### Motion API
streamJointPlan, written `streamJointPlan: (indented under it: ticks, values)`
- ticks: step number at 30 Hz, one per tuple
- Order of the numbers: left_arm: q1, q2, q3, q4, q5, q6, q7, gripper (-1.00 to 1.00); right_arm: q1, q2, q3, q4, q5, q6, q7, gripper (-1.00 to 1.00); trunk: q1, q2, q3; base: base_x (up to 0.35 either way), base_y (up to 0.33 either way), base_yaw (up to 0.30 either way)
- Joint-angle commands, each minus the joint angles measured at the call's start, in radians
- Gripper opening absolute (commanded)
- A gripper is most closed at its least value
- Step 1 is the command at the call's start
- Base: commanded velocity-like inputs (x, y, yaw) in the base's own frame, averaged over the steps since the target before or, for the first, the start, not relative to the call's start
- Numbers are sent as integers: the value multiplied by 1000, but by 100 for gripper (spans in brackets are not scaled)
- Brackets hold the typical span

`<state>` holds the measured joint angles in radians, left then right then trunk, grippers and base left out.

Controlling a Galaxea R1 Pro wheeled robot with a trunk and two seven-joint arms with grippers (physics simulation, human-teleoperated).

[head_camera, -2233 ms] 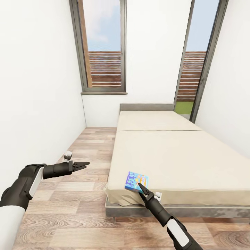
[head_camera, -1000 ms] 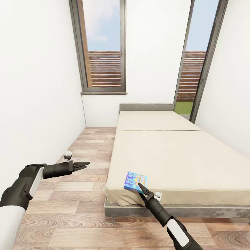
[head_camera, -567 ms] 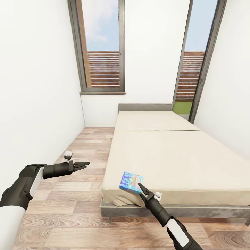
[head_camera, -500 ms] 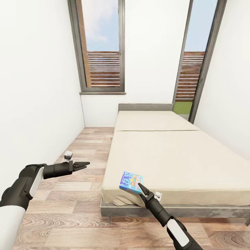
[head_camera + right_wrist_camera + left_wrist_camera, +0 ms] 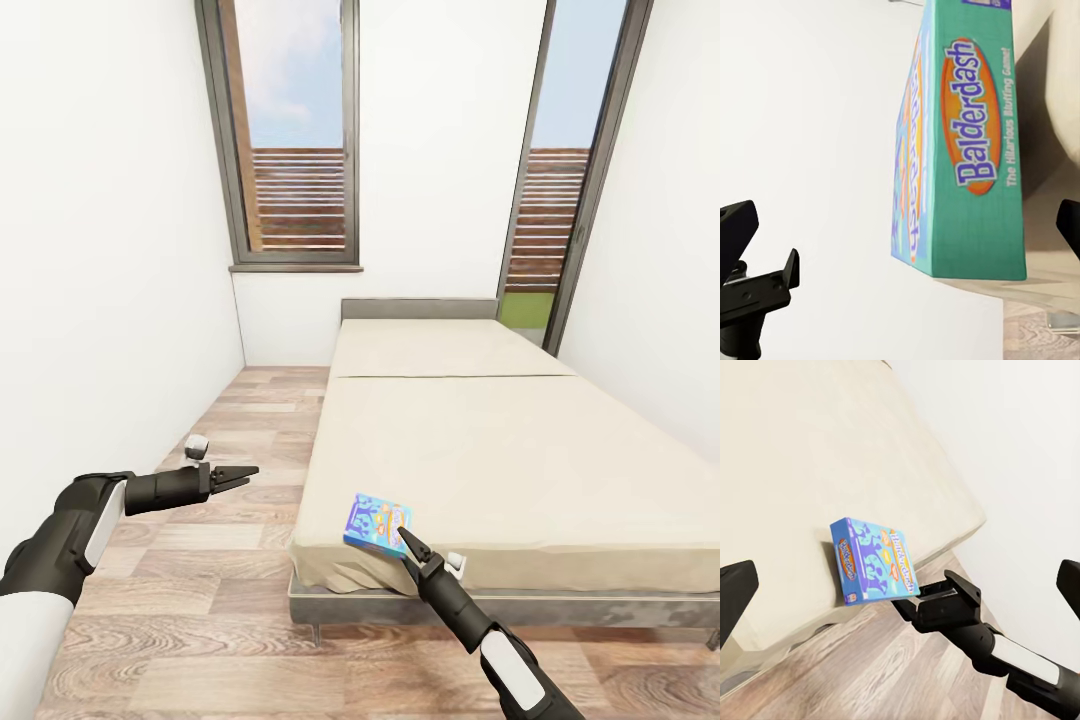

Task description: Put all the toys in the child's room - the three board games (two on the bed and one on the table), the two jigsaw puzzles on the table, and the tennis ball on the table - inside the toy box on the table in the child's room.

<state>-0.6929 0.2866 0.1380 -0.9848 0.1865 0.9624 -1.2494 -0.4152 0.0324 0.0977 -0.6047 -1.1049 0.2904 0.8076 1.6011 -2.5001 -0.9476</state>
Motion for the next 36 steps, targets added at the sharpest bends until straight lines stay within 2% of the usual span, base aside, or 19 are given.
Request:
streamJointPlan:
  ticks: [1,36]
  values:
    - [0,0,0,0,3,7,-1,100,-1,0,1,0,-10,9,1,100,0,0,-1,0,0,0]
    - [0,0,0,0,3,7,-1,100,-1,0,1,0,-10,13,-1,100,0,0,-1,0,0,0]
